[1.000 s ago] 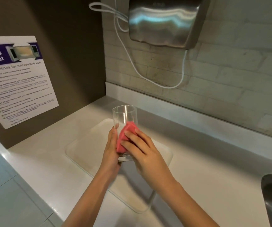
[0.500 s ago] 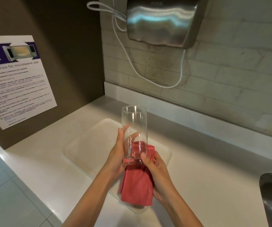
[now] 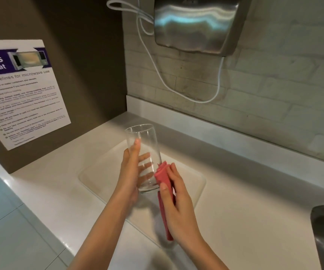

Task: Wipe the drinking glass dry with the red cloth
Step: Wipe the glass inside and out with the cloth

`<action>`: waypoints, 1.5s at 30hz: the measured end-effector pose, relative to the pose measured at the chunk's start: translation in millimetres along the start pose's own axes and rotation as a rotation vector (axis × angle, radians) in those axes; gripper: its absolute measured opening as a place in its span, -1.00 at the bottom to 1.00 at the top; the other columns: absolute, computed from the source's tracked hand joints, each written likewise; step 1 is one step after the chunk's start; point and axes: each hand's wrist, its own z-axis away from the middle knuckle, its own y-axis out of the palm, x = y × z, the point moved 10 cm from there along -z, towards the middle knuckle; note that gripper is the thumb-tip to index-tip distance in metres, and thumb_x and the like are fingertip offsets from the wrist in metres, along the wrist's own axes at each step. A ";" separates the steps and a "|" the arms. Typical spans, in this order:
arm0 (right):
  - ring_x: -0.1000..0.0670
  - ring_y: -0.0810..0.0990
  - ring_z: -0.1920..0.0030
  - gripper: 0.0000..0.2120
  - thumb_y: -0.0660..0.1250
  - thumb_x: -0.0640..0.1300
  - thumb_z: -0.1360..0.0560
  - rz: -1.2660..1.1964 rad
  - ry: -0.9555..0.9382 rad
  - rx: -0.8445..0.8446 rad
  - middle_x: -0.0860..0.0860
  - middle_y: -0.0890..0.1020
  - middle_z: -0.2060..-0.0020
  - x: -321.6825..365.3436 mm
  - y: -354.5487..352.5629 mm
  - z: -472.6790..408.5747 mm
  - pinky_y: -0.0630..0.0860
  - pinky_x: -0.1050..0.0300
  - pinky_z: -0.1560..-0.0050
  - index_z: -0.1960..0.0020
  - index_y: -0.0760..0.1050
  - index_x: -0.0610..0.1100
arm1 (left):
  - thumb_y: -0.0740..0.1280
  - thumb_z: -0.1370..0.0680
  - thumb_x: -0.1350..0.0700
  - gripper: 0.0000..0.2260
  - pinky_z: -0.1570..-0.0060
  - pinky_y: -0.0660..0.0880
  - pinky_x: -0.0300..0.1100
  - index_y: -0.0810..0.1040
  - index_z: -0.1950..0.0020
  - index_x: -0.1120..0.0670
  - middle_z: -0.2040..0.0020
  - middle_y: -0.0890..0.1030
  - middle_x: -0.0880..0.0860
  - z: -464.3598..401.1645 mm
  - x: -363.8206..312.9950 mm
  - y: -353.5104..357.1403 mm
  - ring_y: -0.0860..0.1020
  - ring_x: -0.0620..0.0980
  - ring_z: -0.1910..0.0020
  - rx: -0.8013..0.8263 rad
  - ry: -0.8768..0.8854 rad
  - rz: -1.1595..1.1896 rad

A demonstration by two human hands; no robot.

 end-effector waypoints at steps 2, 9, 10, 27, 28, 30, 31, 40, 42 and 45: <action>0.27 0.19 -0.40 -0.61 0.13 -0.03 -0.62 0.170 -0.189 0.034 0.07 0.21 -0.44 19.6 7.9 6.3 0.14 0.49 -0.32 -0.43 0.20 0.05 | 0.18 -0.27 -0.46 -0.33 0.20 0.58 -0.08 0.46 -0.22 -0.07 -0.08 0.63 0.04 -4.0 9.5 -7.3 0.65 0.05 0.02 -0.001 -0.082 0.132; -0.12 0.28 -0.41 -0.53 0.32 -0.42 -0.46 0.442 -0.519 0.055 -0.15 0.33 -0.37 40.4 15.4 19.1 0.22 0.08 -0.43 -0.34 0.37 -0.21 | 0.16 -0.35 -0.42 -0.36 0.29 0.62 -0.07 0.58 -0.14 0.04 0.14 0.73 0.08 -6.5 29.2 -3.4 0.69 0.07 0.17 0.102 -0.196 0.312; -0.12 0.27 -0.41 -0.54 0.31 -0.43 -0.45 0.440 -0.516 0.063 -0.13 0.34 -0.37 41.7 15.5 17.4 0.21 0.08 -0.43 -0.32 0.41 -0.22 | 0.19 -0.31 -0.43 -0.34 0.27 0.62 -0.06 0.59 -0.13 0.04 0.12 0.73 0.10 -6.8 30.2 -1.6 0.69 0.09 0.15 0.119 -0.204 0.317; -0.22 0.36 -0.36 -0.64 0.21 -0.42 -0.44 0.734 -0.699 0.263 -0.19 0.52 -0.27 61.0 43.4 3.0 0.30 -0.27 -0.32 -0.20 0.53 -0.26 | 0.22 -0.34 -0.38 -0.37 0.18 0.62 -0.11 0.56 -0.15 0.08 0.14 0.69 0.11 -14.4 36.2 12.9 0.66 0.04 0.14 0.269 -0.209 0.457; -0.19 0.35 -0.37 -0.57 0.30 -0.51 -0.38 0.705 -0.675 0.250 -0.17 0.51 -0.28 52.4 37.4 9.7 0.35 -0.22 -0.31 -0.20 0.53 -0.25 | 0.19 -0.32 -0.41 -0.34 0.19 0.62 -0.07 0.57 -0.15 0.06 0.13 0.70 0.11 -16.6 36.7 10.0 0.66 0.06 0.15 0.274 -0.195 0.393; -0.14 0.32 -0.40 -0.46 0.43 -0.56 -0.30 0.590 -0.596 0.180 -0.12 0.45 -0.32 43.3 25.0 14.5 0.38 -0.10 -0.33 -0.23 0.52 -0.25 | 0.17 -0.29 -0.43 -0.32 0.19 0.60 -0.04 0.58 -0.15 0.03 0.10 0.71 0.11 -16.8 36.6 11.3 0.67 0.08 0.15 0.273 -0.178 0.332; -0.10 0.31 -0.40 -0.47 0.44 -0.54 -0.32 0.525 -0.554 0.117 -0.10 0.42 -0.33 42.5 18.5 12.8 0.36 -0.04 -0.35 -0.24 0.50 -0.24 | 0.18 -0.29 -0.42 -0.33 0.19 0.61 -0.04 0.59 -0.13 0.04 0.10 0.71 0.12 -15.5 37.4 13.9 0.67 0.09 0.15 0.282 -0.184 0.327; -0.03 0.22 -0.42 -0.52 0.24 -0.53 -0.42 0.475 -0.444 -0.031 -0.21 0.38 -0.38 94.6 14.3 -49.4 0.10 0.30 -0.42 -0.31 0.43 -0.29 | 0.21 -0.42 -0.31 -0.52 0.24 0.59 -0.15 0.61 -0.04 0.04 0.10 0.70 0.09 -6.7 38.0 29.5 0.68 0.00 0.16 0.302 -0.152 0.314; -0.02 0.17 -0.44 -0.50 0.22 -0.52 -0.41 0.561 -0.552 0.138 -0.23 0.38 -0.38 87.7 33.8 -33.5 0.09 0.13 -0.47 -0.32 0.40 -0.31 | 0.11 -0.55 -0.21 -0.59 0.28 0.58 -0.25 0.59 -0.06 0.04 0.13 0.70 0.00 -8.9 37.7 18.9 0.68 -0.12 0.20 0.279 -0.157 0.302; -0.08 0.24 -0.43 -0.60 0.23 -0.44 -0.45 0.539 -0.596 0.198 -0.18 0.42 -0.35 65.7 30.8 -7.1 0.18 0.06 -0.45 -0.27 0.46 -0.29 | 0.15 -0.43 -0.36 -0.40 0.24 0.62 -0.17 0.67 0.02 0.13 0.20 0.71 0.09 -6.4 30.7 14.8 0.68 0.01 0.22 0.328 -0.180 0.337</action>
